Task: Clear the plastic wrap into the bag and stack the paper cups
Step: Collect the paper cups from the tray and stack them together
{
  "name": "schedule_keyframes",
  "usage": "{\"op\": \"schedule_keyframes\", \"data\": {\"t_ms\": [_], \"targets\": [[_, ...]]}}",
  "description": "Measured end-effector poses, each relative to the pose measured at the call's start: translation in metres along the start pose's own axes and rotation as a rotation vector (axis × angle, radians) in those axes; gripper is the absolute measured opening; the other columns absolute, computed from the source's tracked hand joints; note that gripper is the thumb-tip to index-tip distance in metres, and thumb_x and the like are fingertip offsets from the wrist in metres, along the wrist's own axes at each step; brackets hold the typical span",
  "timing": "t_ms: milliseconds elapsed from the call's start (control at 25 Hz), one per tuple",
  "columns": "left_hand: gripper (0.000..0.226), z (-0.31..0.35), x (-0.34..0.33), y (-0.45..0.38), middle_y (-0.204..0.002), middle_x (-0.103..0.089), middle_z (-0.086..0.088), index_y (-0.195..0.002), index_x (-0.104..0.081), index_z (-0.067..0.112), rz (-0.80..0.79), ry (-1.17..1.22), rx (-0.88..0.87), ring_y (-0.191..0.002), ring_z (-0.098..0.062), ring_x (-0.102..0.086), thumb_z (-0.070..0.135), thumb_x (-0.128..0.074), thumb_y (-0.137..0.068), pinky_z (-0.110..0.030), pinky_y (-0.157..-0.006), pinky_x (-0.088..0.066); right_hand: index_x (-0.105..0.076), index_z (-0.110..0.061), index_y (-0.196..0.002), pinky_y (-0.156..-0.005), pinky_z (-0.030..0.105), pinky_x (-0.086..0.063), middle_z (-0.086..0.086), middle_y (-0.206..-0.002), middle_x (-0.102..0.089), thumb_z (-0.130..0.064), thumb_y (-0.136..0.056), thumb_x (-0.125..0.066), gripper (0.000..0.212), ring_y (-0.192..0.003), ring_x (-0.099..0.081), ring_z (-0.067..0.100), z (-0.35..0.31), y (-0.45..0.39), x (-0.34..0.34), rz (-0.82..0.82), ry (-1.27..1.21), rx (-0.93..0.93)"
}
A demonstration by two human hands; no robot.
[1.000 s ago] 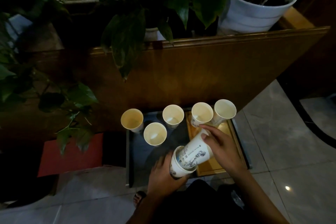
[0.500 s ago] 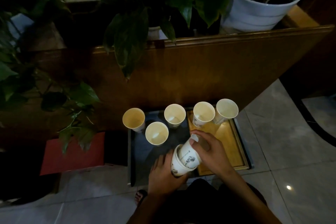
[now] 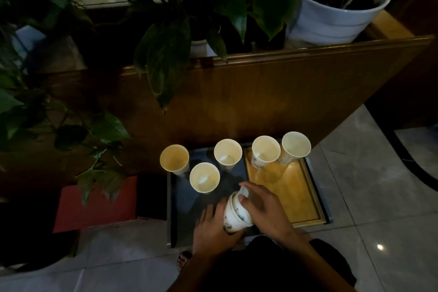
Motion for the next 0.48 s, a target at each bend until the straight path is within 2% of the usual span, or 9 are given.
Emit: {"op": "schedule_keyframes", "data": {"t_ms": [200,360,480], "targets": [[0.077,0.003,0.002,-0.001,-0.101,-0.067,0.004,-0.124,-0.064,0.024,-0.003,0.01,0.013,-0.09,-0.021,-0.065,0.075,-0.066,-0.067,-0.037,-0.074,-0.055,-0.066,-0.044,-0.12,-0.1,0.02,-0.046,-0.022,-0.116,-0.067,-0.056,-0.078,-0.062,0.045,-0.11,-0.058,-0.01,0.008,-0.001,-0.002,0.004,0.008,-0.007],[0.076,0.004,-0.001,-0.001,-0.101,-0.069,0.003,-0.12,-0.066,0.02,-0.03,-0.01,0.026,-0.09,-0.021,-0.068,0.069,-0.07,-0.062,-0.037,-0.073,-0.056,-0.058,-0.045,-0.13,-0.103,0.027,-0.047,-0.015,-0.127,-0.064,-0.052,-0.084,-0.064,0.047,-0.117,-0.059,0.002,0.007,0.005,-0.026,-0.109,0.122,0.065],[0.078,0.002,-0.012,-0.006,-0.117,-0.065,0.005,-0.131,-0.057,0.022,-0.083,0.029,0.075,-0.106,-0.016,-0.064,0.065,-0.06,-0.067,-0.036,-0.087,-0.053,-0.049,-0.045,-0.137,-0.104,0.026,-0.046,-0.01,-0.133,-0.056,-0.056,-0.086,-0.061,0.054,-0.121,-0.056,0.007,0.005,0.004,-0.036,-0.143,0.254,0.131]]}}
Point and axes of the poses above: each hand's wrist, its own y-axis away from the middle knuckle, its own x-axis out of the back of the hand, z = x × y, the point moved 10 cm from there along -y, towards the middle knuckle
